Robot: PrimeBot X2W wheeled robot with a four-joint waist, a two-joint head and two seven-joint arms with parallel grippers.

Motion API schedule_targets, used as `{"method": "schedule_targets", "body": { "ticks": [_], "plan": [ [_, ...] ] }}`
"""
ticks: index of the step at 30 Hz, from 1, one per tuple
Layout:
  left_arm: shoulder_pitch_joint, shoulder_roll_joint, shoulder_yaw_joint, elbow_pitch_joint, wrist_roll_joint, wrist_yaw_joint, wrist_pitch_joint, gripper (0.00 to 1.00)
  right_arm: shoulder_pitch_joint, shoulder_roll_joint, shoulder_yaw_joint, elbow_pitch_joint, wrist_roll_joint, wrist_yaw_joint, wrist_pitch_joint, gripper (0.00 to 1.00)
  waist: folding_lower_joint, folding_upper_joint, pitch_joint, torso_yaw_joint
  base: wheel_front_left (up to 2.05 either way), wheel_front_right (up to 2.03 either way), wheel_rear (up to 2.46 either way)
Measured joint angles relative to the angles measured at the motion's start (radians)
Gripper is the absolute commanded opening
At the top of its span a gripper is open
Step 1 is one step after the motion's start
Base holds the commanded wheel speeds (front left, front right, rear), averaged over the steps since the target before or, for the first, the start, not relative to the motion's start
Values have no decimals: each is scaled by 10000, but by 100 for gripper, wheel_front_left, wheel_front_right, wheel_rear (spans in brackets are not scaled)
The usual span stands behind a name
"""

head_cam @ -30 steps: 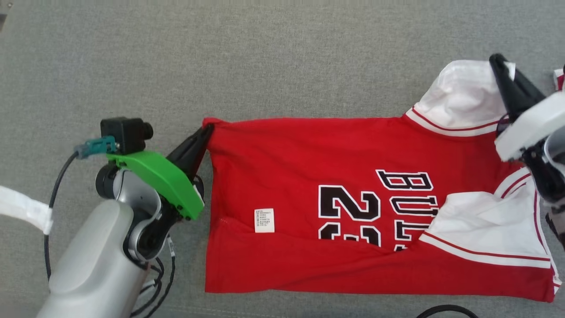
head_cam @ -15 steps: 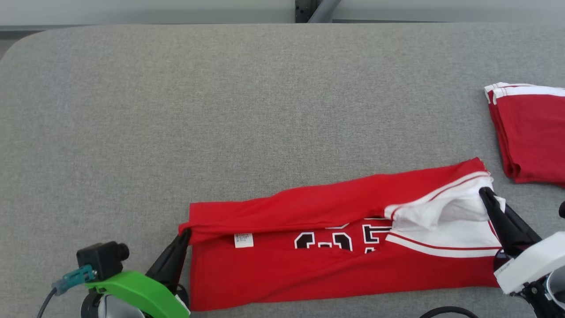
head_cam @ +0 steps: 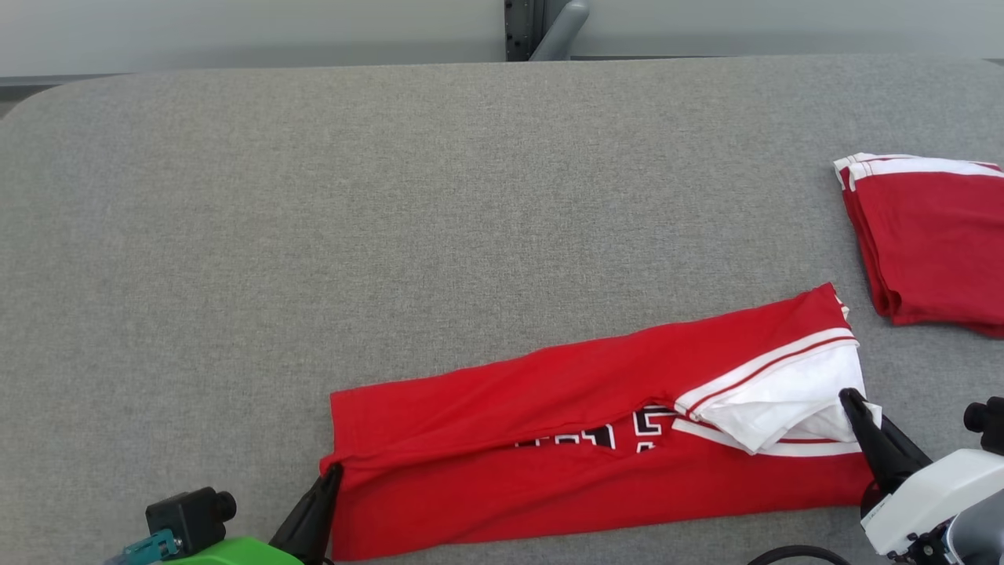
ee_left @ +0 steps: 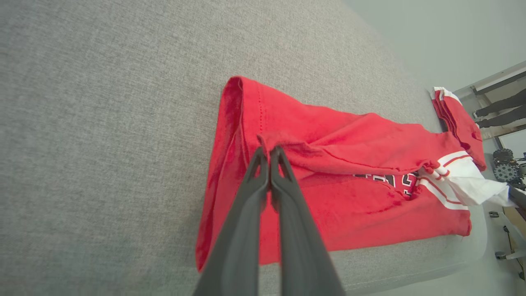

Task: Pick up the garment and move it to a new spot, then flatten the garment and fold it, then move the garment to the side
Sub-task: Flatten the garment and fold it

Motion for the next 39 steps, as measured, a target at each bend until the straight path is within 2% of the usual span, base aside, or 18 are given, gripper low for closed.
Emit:
{"method": "schedule_targets", "body": {
  "ticks": [3, 4, 5, 6, 7, 8, 11, 14, 17, 18, 20, 22, 24, 27, 28, 30, 34, 39],
  "plan": [
    [10, -77, -13, 192, 10, -71, -161, 0, -91, -48, 52, 176, -2, 0, -207, 0, 0, 1, 27, 26, 0, 0, 0],
    [12, -102, -29, 282, 19, -77, -199, 3, -141, -86, 75, 247, -35, 0, -288, 0, 0, 0, 36, 27, 0, 0, 0],
    [17, -119, -54, 374, 46, -81, -261, 18, -171, -173, 155, 332, -153, 0, -305, 28, 0, 1, 37, 23, 0, 0, 0],
    [27, -138, -82, 447, 63, -98, -282, 32, -169, -278, 247, 435, -322, 0, -314, 65, 0, 0, 37, 17, 0, 0, 0],
    [37, -159, -134, 543, 107, -136, -330, 87, -159, -387, 332, 552, -466, 0, -314, 100, 0, 0, 34, 12, 0, 0, 0],
    [47, -167, -242, 629, 188, -176, -382, 100, -155, -433, 330, 690, -562, 0, -316, 100, 0, 0, 36, 3, 0, 0, 0],
    [67, -284, -389, 844, 731, -115, -842, 100, -117, -516, 307, 938, -633, 0, -274, 100, 0, 1, 16, -10, 0, 0, 0],
    [235, -297, -217, 1227, 1616, 614, -1939, 100, -2, -694, 209, 786, -570, 0, -42, 100, 0, 1, -11, -77, 0, 0, 0],
    [517, -347, 303, 1392, 2510, 1321, -2499, 100, 20, -761, -176, 270, -441, 0, 174, 100, 0, 1, -49, -170, 0, 0, 0],
    [517, -347, 303, 1392, 2510, 1321, -2499, 100, 20, -761, -176, 270, -441, 0, 174, 100, 0, 1, -49, -170, 0, 0, 0],
    [680, -462, 901, 1106, 3290, 1678, -2558, 100, -58, -844, -430, 19, -598, 0, 336, 100, 0, 0, -55, -242, 0, 0, 0],
    [731, -846, 1785, 326, 4295, 1814, -2594, 100, -275, -861, -562, 19, -838, -2, 558, 100, 0, 0, -15, -261, 0, 0, 0],
    [817, -1283, 2343, -77, 4955, 1705, -2604, 100, -656, -796, -497, 199, -1187, -2, 792, 100, 0, 1, 59, -238, 0, 0, 0],
    [954, -1820, 3016, -318, 5680, 1285, -2604, 100, -1326, -623, -102, 911, -1626, 0, 1156, 100, 0, 2, 205, -170, 0, 0, 0],
    [919, -2113, 3298, -334, 6067, 897, -2604, 100, -1764, -598, 111, 1622, -1904, 0, 1285, 100, 0, 3, 302, -94, 0, 0, 0],
    [868, -2424, 3532, -303, 6380, 504, -2604, 100, -2113, -535, 203, 2362, -2123, 0, 1319, 100, 0, 2, 378, 26, 0, 0, 0],
    [827, -2895, 4036, -173, 6849, -182, -2604, 100, -2496, -512, 407, 3419, -2330, 0, 1244, 100, 0, 3, 479, 307, 0, 0, 0],
    [877, -3246, 4437, 163, 7070, -1034, -2604, 100, -2769, -639, 541, 4165, -2184, 10, 1239, 100, 0, 2, 541, 565, 0, 0, 0]
  ]
}}
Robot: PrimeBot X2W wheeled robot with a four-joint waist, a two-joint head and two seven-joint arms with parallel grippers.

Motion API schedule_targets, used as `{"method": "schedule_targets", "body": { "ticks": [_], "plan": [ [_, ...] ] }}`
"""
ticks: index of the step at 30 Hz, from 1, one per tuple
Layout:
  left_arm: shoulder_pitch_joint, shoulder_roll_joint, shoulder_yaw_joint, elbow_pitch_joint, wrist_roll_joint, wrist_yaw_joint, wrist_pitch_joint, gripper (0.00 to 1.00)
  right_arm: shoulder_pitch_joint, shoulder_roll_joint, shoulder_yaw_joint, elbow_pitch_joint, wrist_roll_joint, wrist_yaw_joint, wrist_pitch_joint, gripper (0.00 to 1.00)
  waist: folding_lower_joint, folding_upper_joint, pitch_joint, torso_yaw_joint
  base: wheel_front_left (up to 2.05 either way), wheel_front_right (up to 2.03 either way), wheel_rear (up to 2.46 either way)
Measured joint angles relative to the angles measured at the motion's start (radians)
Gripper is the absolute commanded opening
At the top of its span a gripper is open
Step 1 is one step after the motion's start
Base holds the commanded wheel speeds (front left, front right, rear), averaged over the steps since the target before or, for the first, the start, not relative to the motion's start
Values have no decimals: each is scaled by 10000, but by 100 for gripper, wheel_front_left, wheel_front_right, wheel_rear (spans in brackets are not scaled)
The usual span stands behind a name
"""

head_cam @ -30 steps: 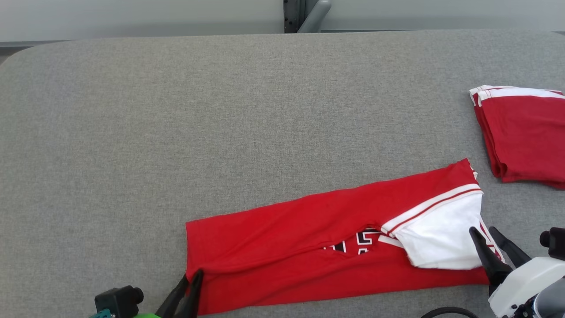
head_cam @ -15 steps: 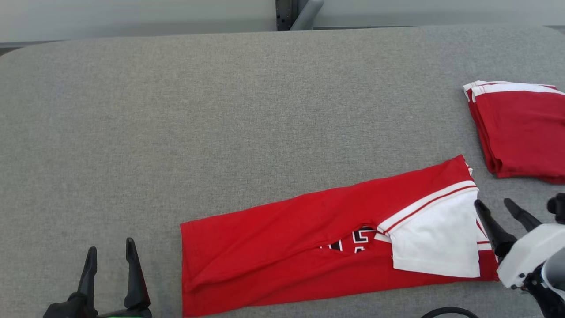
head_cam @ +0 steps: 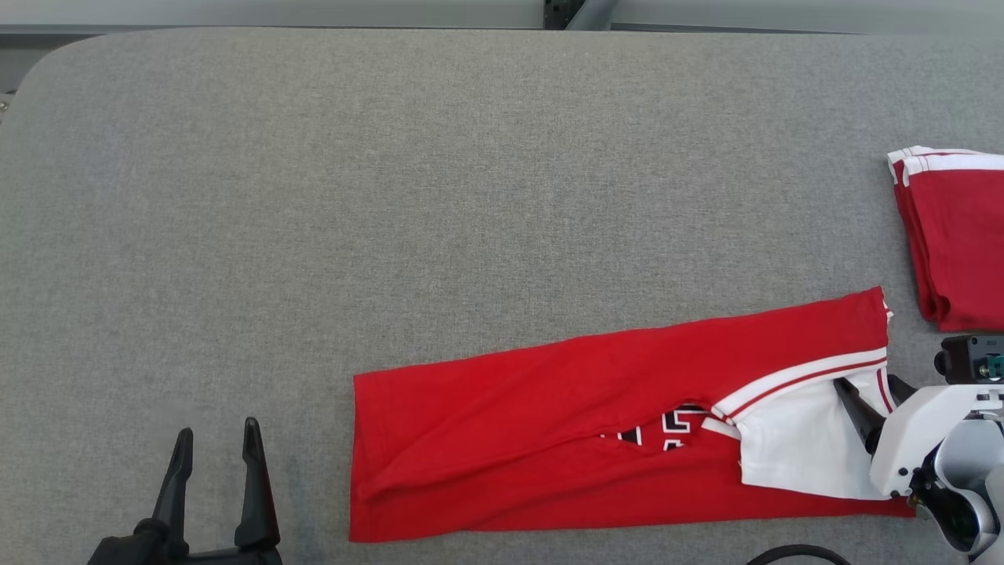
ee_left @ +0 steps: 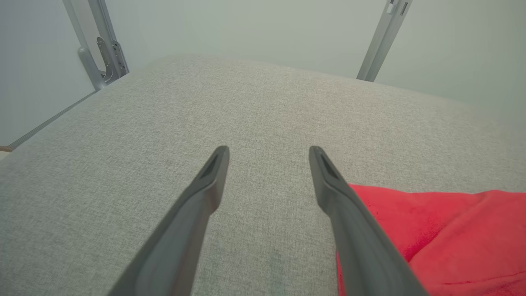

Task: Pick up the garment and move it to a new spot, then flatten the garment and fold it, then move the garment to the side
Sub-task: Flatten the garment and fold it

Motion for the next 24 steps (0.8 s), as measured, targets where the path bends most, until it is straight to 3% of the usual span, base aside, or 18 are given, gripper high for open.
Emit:
{"method": "schedule_targets", "body": {
  "ticks": [1, 3, 4, 5, 14, 19, 24],
  "plan": [
    [2, -40, 92, 105, 127, -313, 0, 100, -78, -33, 127, 215, 236, 0, 182, 100, 0, 0, -5, 40, 0, 0, 0],
    [2, -119, 146, 201, 194, -535, 0, 100, -184, -46, 301, 341, 782, -4, 504, 100, 0, -1, -47, 46, 0, 0, 0],
    [2, -157, 167, 232, 217, -629, 0, 100, -255, -44, 378, 393, 1083, -23, 685, 22, 0, -1, -71, 39, 0, 0, 0],
    [3, -180, 198, 263, 247, -686, 0, 100, -297, -42, 468, 399, 1440, -58, 840, 0, 0, -1, -98, 24, 0, 0, 0],
    [37, -230, 190, 474, 209, -966, 0, 100, -331, -290, 525, 10, 4004, -12, 1289, 0, 1, 1, -478, -350, 0, 0, 0],
    [125, -236, 59, 543, 69, -926, 0, 100, -713, -1254, -165, -612, 4681, -10, 1657, 0, 1, 0, -772, -693, 0, 0, 0],
    [160, -245, -79, 669, 71, -928, 0, 100, -522, -2307, -1356, -796, 4598, -12, 1854, 0, 1, 0, -1114, -845, 0, 0, 0]
  ]
}}
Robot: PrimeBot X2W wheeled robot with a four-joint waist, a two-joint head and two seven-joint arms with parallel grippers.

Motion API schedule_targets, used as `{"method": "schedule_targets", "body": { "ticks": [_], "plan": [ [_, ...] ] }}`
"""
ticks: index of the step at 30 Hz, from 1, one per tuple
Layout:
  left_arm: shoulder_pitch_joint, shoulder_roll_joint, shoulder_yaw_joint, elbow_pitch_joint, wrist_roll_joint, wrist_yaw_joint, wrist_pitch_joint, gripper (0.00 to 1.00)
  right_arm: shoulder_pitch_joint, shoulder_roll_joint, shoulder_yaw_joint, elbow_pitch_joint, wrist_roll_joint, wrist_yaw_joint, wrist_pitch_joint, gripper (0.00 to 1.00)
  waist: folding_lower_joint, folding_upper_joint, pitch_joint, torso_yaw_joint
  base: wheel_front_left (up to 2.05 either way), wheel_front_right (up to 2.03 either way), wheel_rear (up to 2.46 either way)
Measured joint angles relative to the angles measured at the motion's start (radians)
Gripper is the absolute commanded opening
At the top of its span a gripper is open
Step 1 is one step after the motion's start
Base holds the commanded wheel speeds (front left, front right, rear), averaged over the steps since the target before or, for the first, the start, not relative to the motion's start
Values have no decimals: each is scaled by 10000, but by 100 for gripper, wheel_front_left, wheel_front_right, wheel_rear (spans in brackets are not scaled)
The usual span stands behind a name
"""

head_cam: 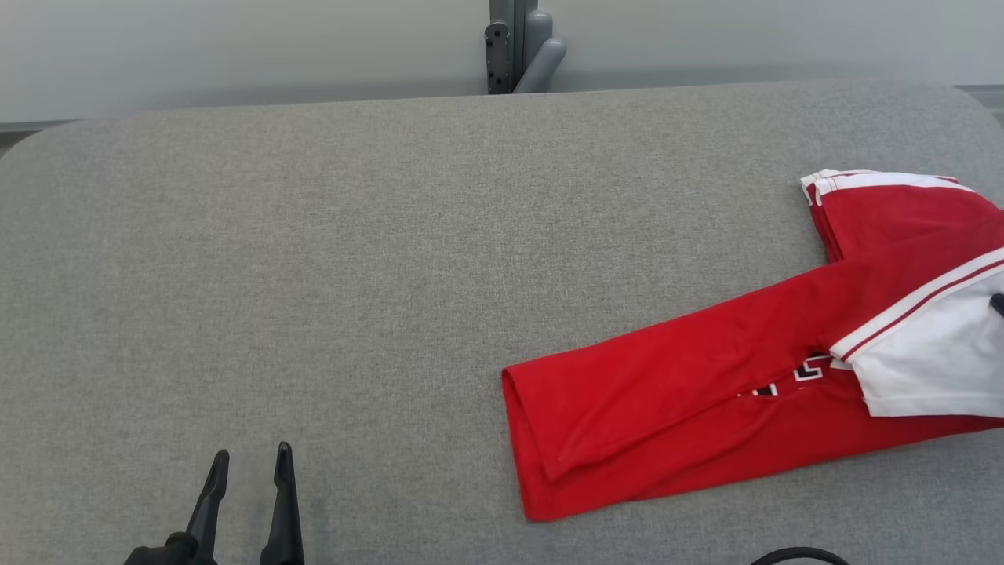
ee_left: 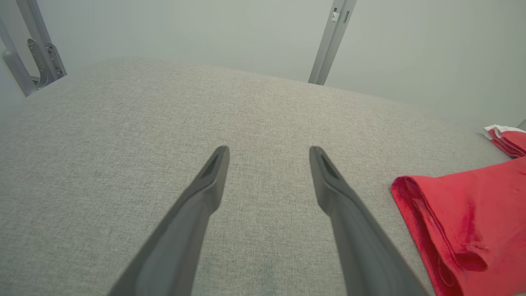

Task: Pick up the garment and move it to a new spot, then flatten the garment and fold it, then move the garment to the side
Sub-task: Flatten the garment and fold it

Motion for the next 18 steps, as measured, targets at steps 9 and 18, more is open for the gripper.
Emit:
{"method": "schedule_targets", "body": {
  "ticks": [9, 18],
  "plan": [
    [139, 2, 48, 249, 263, -63, 0, 100, 936, 1181, 1080, -3572, -610, 0, 840, 0, 0, 0, -229, 231, 0, 0, 0],
    [-12, 2, -360, 437, 322, -100, 0, 100, 1044, 4339, 3043, -2504, -2987, -2, 29, 0, 0, 0, -167, 521, 0, 0, 0]
  ]
}}
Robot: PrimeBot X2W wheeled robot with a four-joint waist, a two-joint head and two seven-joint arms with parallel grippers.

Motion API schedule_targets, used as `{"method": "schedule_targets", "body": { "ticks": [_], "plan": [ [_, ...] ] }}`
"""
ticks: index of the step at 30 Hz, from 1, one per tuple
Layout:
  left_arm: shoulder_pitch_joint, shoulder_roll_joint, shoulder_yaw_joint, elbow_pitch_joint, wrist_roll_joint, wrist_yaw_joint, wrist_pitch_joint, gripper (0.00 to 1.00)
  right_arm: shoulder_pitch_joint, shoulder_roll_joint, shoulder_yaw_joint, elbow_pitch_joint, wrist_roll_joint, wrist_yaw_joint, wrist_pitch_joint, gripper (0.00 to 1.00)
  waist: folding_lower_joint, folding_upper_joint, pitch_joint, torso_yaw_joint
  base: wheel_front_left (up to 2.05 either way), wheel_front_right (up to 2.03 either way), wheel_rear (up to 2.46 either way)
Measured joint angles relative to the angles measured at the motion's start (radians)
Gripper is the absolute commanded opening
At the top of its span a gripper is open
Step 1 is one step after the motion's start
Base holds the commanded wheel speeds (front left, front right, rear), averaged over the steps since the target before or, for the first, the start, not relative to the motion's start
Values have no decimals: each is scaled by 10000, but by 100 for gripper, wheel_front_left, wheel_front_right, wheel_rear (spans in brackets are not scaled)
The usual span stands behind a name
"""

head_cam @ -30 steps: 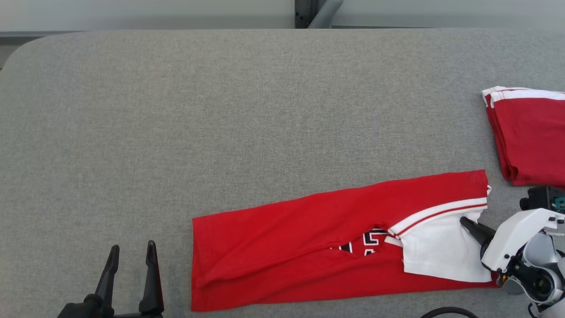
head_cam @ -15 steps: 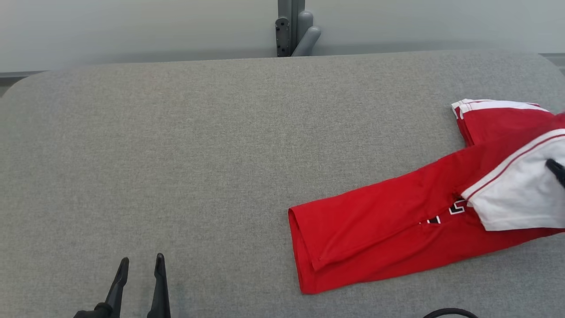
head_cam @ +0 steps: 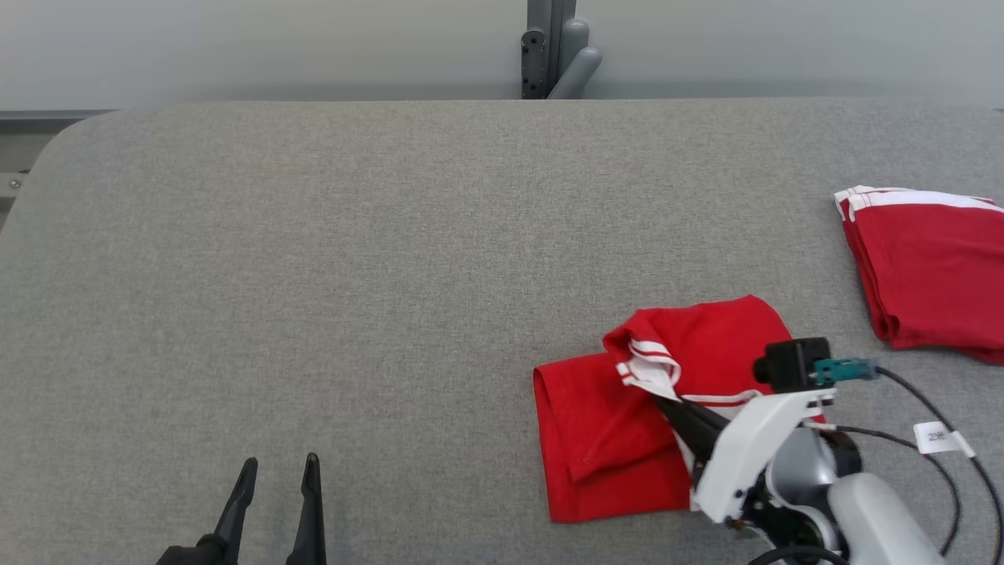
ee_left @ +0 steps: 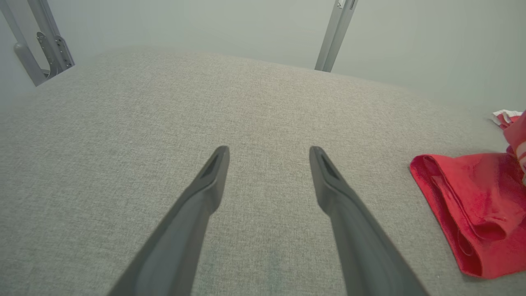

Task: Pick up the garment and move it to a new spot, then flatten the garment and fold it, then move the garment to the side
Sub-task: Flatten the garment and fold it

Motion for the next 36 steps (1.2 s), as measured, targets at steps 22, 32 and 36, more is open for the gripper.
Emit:
{"method": "schedule_targets", "body": {
  "ticks": [22, 32, 36],
  "plan": [
    [182, 4, 198, 337, -10, 2, 0, 100, -214, 917, -123, -890, -222, 4, -2184, 100, 0, 0, -220, 355, 0, 0, 0],
    [73, -4, -117, 337, -121, 40, 0, 100, 56, 136, -2731, -109, -1956, -2, -3787, 0, 0, 0, -20, 12, 0, 0, 0],
    [-45, -2, -165, 374, -136, 36, 0, 100, 424, 173, -2675, 1398, -2336, 0, -4999, 0, 0, 0, -80, 88, 0, 0, 0]
  ]
}}
